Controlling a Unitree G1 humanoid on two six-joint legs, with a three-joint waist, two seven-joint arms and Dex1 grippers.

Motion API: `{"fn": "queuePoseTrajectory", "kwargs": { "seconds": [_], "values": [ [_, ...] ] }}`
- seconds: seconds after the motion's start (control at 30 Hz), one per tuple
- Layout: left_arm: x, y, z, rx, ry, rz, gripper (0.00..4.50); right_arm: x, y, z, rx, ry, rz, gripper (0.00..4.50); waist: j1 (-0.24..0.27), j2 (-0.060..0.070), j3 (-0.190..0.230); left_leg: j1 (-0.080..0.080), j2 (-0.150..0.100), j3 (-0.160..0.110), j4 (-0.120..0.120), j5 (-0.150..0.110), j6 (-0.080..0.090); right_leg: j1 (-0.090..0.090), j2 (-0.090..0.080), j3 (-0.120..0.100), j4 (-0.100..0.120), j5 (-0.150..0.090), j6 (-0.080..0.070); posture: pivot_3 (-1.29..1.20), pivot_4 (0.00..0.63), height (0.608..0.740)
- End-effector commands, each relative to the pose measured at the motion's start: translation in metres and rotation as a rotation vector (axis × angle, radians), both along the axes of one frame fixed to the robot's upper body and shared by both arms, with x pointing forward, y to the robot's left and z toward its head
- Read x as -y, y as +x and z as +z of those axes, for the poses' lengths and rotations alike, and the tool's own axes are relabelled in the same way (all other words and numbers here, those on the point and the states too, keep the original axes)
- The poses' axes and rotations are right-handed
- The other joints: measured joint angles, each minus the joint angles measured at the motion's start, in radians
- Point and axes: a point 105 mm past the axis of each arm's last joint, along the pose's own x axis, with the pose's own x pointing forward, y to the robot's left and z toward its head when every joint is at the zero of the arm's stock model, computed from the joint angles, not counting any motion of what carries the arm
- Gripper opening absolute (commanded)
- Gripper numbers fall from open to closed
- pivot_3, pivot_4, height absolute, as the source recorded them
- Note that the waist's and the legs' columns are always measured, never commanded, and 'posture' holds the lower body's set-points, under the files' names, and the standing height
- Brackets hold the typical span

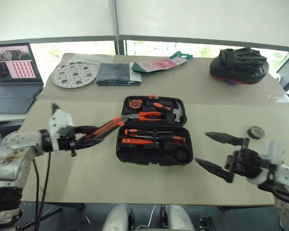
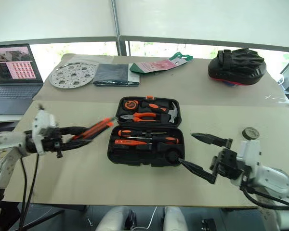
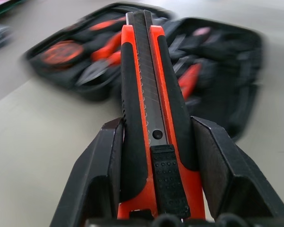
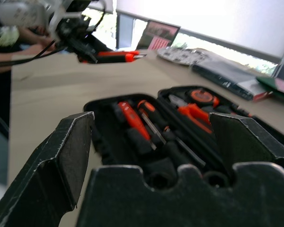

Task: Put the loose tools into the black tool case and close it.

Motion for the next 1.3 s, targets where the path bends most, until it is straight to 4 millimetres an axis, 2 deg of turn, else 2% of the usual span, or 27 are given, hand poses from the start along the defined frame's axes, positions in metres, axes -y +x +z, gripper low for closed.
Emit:
{"fn": "queuePoseTrajectory", "kwargs": {
  "seconds": [0.03, 0.13, 0.2, 0.37, 0.57, 0.8, 1.03, 1.1, 1.23, 1.3],
  "values": [
    [0.035, -0.004, 0.002, 0.011, 0.121, -0.138, 1.74, 0.019, -0.005, 0.013, 0.025, -0.033, -0.011, 4.50, -0.003, 0.000, 0.000, 0.000, 0.000, 0.001, 0.000, 0.000, 0.001, 0.001, 0.002, 0.002, -0.001, 0.000, 0.001, 0.00, 0.150, 0.740],
    [0.067, 0.003, -0.008, -0.023, 0.171, -0.153, 1.74, 0.026, -0.010, 0.006, 0.000, -0.079, -0.014, 4.50, -0.004, 0.000, 0.000, 0.001, 0.000, 0.000, 0.001, 0.000, 0.001, 0.002, 0.007, 0.006, -0.001, 0.001, 0.001, 0.00, 0.150, 0.740],
    [0.075, 0.004, -0.018, -0.058, 0.222, -0.157, 1.74, 0.025, -0.011, 0.004, -0.001, -0.075, -0.019, 4.50, -0.008, 0.000, 0.000, 0.001, 0.001, 0.000, 0.001, 0.000, 0.001, 0.001, 0.010, 0.007, -0.001, 0.001, 0.002, 0.00, 0.150, 0.740],
    [0.081, 0.004, -0.037, -0.075, 0.325, -0.211, 1.74, 0.020, -0.016, -0.002, 0.004, -0.057, -0.034, 4.50, -0.014, 0.000, 0.000, 0.001, 0.002, 0.001, 0.001, 0.000, 0.001, 0.000, 0.012, 0.010, -0.001, 0.000, 0.002, 0.00, 0.150, 0.740],
    [0.083, 0.011, -0.050, -0.048, 0.402, -0.233, 1.74, 0.019, -0.018, -0.004, 0.009, -0.045, -0.045, 4.50, -0.008, 0.000, 0.000, 0.001, 0.001, 0.001, 0.003, -0.001, 0.003, 0.000, 0.011, 0.011, -0.001, 0.000, 0.003, 0.00, 0.150, 0.740],
    [0.098, 0.011, -0.055, -0.068, 0.365, -0.246, 1.74, 0.018, -0.018, -0.005, 0.012, -0.037, -0.050, 4.50, -0.004, 0.000, 0.000, 0.000, 0.001, 0.001, 0.004, -0.001, 0.003, 0.001, 0.010, 0.011, -0.001, 0.000, 0.003, 0.00, 0.150, 0.740],
    [0.094, 0.006, -0.065, -0.119, 0.393, -0.258, 1.74, 0.015, -0.017, -0.006, 0.010, -0.029, -0.047, 4.50, -0.005, 0.000, 0.000, 0.001, 0.001, 0.001, 0.004, -0.001, 0.003, 0.001, 0.011, 0.011, -0.001, 0.000, 0.003, 0.00, 0.150, 0.740],
    [0.091, 0.006, -0.063, -0.121, 0.385, -0.259, 2.76, 0.014, -0.015, -0.005, 0.013, -0.028, -0.047, 4.50, -0.005, 0.000, 0.000, 0.001, 0.001, 0.001, 0.004, -0.001, 0.003, 0.001, 0.011, 0.011, -0.001, 0.000, 0.003, 0.00, 0.150, 0.740],
    [0.098, 0.009, -0.040, -0.063, 0.225, -0.287, 4.08, 0.013, -0.012, -0.004, 0.017, -0.028, -0.048, 4.50, -0.009, 0.000, 0.000, 0.001, 0.001, 0.001, 0.004, -0.001, 0.003, 0.000, 0.011, 0.011, 0.000, 0.000, 0.003, 0.00, 0.150, 0.740],
    [0.101, 0.007, -0.022, -0.089, 0.112, -0.305, 4.08, 0.014, -0.010, -0.004, 0.022, -0.024, -0.056, 4.50, -0.009, 0.000, 0.000, 0.001, 0.002, 0.001, 0.004, -0.001, 0.003, 0.000, 0.011, 0.011, 0.000, 0.000, 0.003, 0.00, 0.150, 0.740]
  ]
}}
